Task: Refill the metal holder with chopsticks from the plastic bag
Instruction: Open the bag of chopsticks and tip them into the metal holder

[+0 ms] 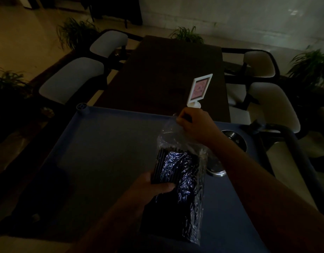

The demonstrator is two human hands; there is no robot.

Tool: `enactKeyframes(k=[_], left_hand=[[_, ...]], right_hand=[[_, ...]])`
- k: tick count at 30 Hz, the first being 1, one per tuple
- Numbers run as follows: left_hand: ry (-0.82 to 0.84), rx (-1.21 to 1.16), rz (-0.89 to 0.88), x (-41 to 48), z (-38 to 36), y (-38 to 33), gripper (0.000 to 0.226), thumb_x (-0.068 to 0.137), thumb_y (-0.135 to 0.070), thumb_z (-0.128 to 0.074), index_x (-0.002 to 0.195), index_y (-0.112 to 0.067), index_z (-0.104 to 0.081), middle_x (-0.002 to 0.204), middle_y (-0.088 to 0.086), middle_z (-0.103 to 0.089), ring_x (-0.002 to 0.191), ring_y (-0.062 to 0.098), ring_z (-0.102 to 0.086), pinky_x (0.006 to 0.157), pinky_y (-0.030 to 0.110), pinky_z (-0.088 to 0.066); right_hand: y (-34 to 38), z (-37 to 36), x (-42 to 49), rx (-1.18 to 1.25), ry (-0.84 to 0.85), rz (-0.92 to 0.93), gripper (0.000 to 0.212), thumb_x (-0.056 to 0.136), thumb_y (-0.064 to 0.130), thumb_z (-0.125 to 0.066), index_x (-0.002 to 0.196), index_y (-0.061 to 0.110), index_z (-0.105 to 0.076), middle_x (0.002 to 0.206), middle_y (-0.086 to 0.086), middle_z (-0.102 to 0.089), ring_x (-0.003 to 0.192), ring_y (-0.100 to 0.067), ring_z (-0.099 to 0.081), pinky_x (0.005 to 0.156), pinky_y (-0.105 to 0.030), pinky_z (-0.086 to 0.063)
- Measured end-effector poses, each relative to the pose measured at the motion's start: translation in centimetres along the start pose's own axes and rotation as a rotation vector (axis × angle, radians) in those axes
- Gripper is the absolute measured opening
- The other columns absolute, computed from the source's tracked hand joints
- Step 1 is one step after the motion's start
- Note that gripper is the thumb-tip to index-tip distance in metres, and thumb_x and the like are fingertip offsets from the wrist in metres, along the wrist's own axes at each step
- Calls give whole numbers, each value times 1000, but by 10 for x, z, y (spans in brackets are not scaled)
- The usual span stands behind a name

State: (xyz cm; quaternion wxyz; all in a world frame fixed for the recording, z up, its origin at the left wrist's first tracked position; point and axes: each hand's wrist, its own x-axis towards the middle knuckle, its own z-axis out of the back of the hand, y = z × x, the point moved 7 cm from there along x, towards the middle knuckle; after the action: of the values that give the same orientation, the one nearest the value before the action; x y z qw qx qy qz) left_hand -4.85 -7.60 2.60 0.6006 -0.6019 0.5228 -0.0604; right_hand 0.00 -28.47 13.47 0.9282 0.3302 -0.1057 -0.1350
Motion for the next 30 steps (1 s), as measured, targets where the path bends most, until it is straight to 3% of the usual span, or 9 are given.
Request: enactKeyframes(k=[4,8,13,16,20,23,26,30], left_hand=[[55,43,5,-3,-4,-2,45,59,-26,-81,101,-27,-65,91,-12,-79,84,8,-75,61,20,-58],[74,90,12,-3,-5,-1,52,63,-25,-80,112,-21,-63,100,-7,-78,92,13,-74,67,21,-58],[124,81,17,-6,-8,2,31,70,-22,-80,99,-32,-74,103,-3,-78,95,16,-74,69,21,-59],[160,71,33,-8,-13,4,48,73,-18,-77,119,-21,-63,106,-2,-77,97,16,-73,71,22,-58],[198,32,48,-11,-16,6,50,75,-18,-79,121,-26,-62,115,-1,-74,106,19,-70,79,29,-58],[232,4,64,-14,-19,10,44,73,-14,-78,114,-29,-68,117,0,-73,109,21,-69,81,30,-58],[209,7,64,-13,-19,10,62,63,-22,-87,120,-25,-63,118,1,-73,111,23,-68,88,37,-56],[201,51,71,-12,-18,11,61,61,-25,-88,117,-26,-65,118,2,-72,111,24,-67,93,41,-54]], right_hand=[[0,3,6,-47,113,23,8,95,25,-60,88,26,-57,77,13,-55,71,0,-56,65,-18,-43],[2,9,12,-116,172,69,7,95,26,-61,89,25,-57,75,12,-55,65,0,-56,62,-20,-45],[7,13,17,-180,180,148,9,95,26,-61,95,17,-63,75,12,-55,63,3,-55,62,-17,-45],[12,14,19,-228,197,203,12,95,26,-61,95,14,-63,78,6,-58,65,-1,-55,67,-20,-46],[15,15,19,-303,236,257,12,94,27,-62,92,15,-63,74,9,-54,64,0,-51,67,-23,-40],[17,17,19,-358,256,298,13,94,28,-61,90,17,-63,70,11,-52,63,-1,-50,66,-25,-42],[19,23,16,-400,237,354,13,94,30,-61,90,18,-62,70,10,-52,64,-7,-53,66,-26,-42],[22,29,12,-443,156,423,17,93,35,-60,91,18,-61,72,4,-59,66,-12,-58,64,-31,-50]])
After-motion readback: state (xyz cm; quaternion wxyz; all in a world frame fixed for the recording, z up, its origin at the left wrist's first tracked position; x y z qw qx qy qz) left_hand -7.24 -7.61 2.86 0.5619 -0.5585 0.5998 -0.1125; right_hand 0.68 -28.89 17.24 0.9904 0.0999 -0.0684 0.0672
